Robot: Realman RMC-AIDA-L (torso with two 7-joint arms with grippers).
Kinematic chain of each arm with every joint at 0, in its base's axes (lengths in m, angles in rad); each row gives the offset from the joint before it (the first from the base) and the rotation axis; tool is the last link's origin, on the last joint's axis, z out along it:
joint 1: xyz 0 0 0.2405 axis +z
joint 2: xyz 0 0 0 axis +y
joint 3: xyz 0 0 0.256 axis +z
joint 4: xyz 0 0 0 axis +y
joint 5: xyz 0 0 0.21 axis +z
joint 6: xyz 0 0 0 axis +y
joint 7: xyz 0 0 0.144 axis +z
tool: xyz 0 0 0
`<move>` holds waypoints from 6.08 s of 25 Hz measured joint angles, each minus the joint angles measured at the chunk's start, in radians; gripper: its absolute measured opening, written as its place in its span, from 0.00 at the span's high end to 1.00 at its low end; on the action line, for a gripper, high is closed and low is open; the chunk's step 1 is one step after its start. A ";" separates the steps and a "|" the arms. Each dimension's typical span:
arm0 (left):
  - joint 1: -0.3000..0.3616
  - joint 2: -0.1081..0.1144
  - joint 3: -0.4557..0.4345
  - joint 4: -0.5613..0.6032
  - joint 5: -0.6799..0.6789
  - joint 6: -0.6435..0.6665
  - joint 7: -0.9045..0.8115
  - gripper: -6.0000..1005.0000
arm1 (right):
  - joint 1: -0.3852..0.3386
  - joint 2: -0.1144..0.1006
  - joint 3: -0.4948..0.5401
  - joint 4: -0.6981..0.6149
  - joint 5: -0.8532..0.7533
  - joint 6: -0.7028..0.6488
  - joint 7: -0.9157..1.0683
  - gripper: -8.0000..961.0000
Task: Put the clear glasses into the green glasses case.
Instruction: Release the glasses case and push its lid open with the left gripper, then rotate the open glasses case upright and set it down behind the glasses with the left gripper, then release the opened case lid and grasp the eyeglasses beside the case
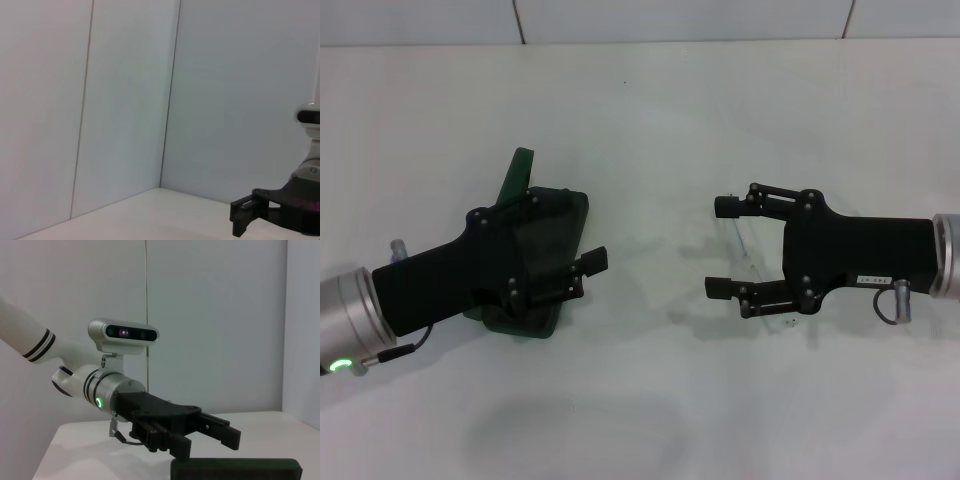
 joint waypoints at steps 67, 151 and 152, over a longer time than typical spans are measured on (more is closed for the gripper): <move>0.032 -0.050 -0.094 0.609 0.595 -0.287 -0.987 0.23 | -0.015 0.003 -0.006 0.002 0.000 0.038 -0.047 0.09; -0.300 -0.048 0.285 0.572 0.697 -0.490 -0.622 0.53 | -0.065 0.010 -0.014 0.022 0.005 0.037 -0.120 0.10; -0.283 -0.048 0.285 0.587 0.658 -0.490 -0.617 0.53 | -0.064 0.009 -0.012 0.022 0.006 0.037 -0.120 0.10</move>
